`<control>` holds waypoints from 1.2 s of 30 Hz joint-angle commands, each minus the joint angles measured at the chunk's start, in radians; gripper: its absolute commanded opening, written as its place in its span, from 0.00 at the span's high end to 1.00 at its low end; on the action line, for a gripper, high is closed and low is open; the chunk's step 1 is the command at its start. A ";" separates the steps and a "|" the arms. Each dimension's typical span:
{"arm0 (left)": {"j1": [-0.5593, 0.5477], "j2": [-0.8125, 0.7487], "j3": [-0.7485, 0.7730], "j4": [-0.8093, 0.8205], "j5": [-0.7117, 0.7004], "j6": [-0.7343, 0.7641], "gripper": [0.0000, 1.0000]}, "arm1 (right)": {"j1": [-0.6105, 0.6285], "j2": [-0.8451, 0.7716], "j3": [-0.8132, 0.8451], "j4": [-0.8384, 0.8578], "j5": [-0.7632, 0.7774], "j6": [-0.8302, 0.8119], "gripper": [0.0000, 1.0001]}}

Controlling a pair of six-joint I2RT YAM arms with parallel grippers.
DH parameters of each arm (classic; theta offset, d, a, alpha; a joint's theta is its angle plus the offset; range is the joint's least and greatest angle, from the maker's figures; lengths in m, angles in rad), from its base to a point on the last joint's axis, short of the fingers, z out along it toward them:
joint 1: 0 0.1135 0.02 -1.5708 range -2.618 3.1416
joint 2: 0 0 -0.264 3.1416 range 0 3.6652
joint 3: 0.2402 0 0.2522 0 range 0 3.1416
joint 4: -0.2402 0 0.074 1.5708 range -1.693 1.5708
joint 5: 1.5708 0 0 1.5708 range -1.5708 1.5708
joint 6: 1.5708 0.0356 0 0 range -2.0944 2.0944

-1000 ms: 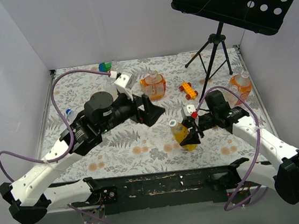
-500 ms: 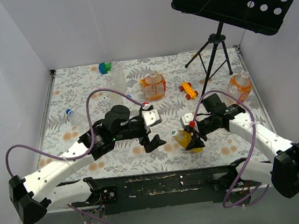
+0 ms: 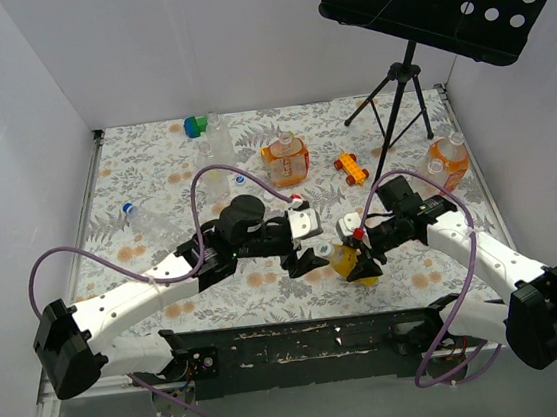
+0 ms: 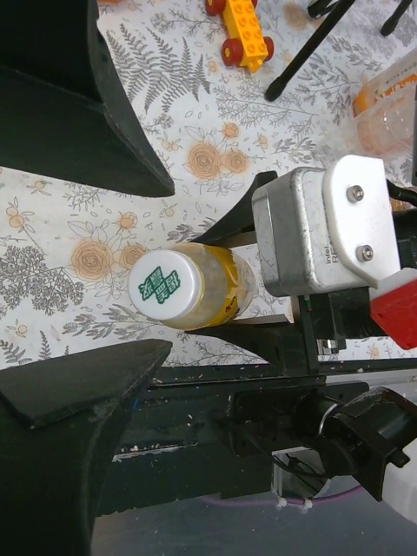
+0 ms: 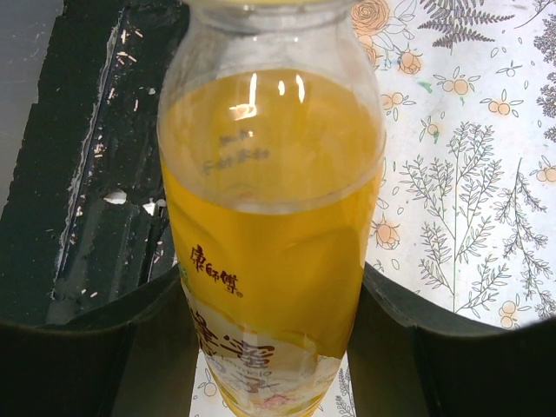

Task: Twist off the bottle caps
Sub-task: Pick up the plastic bottle at the center of the board.

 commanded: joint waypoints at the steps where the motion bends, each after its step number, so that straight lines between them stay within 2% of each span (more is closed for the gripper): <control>1: -0.005 -0.005 0.018 0.029 0.032 -0.011 0.38 | -0.003 -0.017 0.011 0.009 -0.053 -0.019 0.90; 8: -0.007 0.029 0.037 0.029 0.052 -0.030 0.53 | -0.003 -0.008 0.011 0.008 -0.059 -0.022 0.90; 13: -0.007 0.049 0.047 0.011 0.084 -0.053 0.77 | -0.003 -0.008 0.011 0.005 -0.058 -0.024 0.90; 15: -0.007 0.048 0.052 0.008 0.086 -0.093 0.97 | -0.003 -0.006 0.009 0.006 -0.056 -0.025 0.90; 16: -0.007 0.049 0.055 0.011 0.078 -0.123 1.00 | -0.003 -0.006 0.009 0.005 -0.055 -0.024 0.90; 20: -0.007 0.032 0.086 -0.001 -0.060 -0.420 1.00 | -0.003 0.002 0.009 0.015 -0.032 -0.010 0.90; 23: -0.007 0.031 0.161 -0.173 -0.227 -0.771 1.00 | -0.003 -0.003 0.003 0.040 -0.012 0.019 0.90; 25: -0.007 -0.006 0.155 -0.230 -0.340 -1.082 1.00 | -0.003 -0.006 -0.003 0.060 -0.004 0.033 0.90; 28: -0.016 -0.044 0.129 -0.273 -0.407 -1.365 1.00 | -0.003 0.002 0.000 0.062 -0.009 0.038 0.90; 31: -0.034 -0.034 0.150 -0.299 -0.425 -1.436 1.00 | -0.003 0.009 0.001 0.058 -0.004 0.038 0.90; 36: -0.039 -0.025 0.187 -0.323 -0.474 -1.398 1.00 | -0.003 0.003 -0.008 0.066 0.005 0.038 0.90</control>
